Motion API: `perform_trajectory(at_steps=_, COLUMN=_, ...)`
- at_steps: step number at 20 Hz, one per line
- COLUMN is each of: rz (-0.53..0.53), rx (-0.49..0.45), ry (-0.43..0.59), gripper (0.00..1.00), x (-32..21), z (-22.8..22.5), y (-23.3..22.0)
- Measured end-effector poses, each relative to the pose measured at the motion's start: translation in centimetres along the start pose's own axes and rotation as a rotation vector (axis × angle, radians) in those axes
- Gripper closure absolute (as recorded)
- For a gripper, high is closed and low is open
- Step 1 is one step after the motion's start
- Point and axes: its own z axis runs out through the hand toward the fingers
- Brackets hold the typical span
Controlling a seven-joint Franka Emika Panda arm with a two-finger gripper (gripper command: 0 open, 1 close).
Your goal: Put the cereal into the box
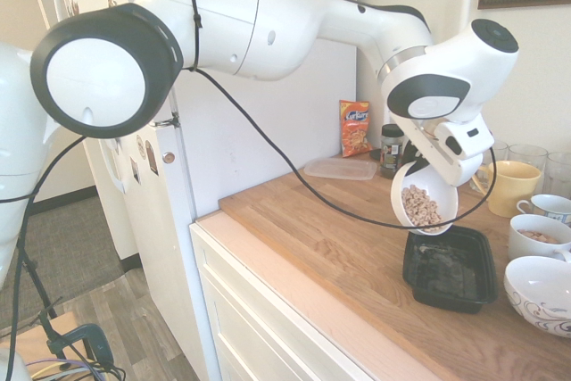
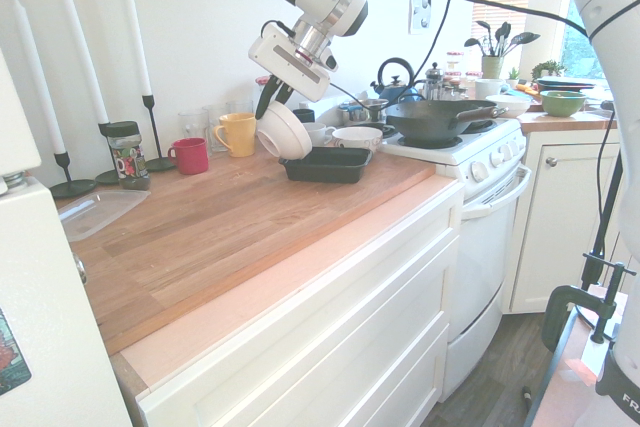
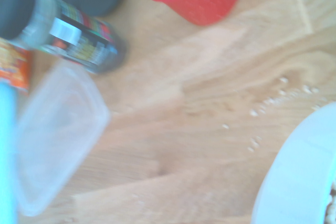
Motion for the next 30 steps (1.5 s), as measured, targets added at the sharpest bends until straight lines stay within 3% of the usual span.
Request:
perform_trajectory(at_steps=11, rz=0.023, rx=0.171, ry=-0.115, gripper=1.0, x=2.0, z=-2.0, y=2.5)
perform_trajectory(at_steps=23, rz=0.065, rx=0.256, ry=-0.163, gripper=1.0, x=4.1, z=-2.8, y=6.4)
perform_trajectory(at_steps=30, rz=0.064, rx=0.356, ry=-0.202, gripper=1.0, x=5.1, z=-3.7, y=8.8)
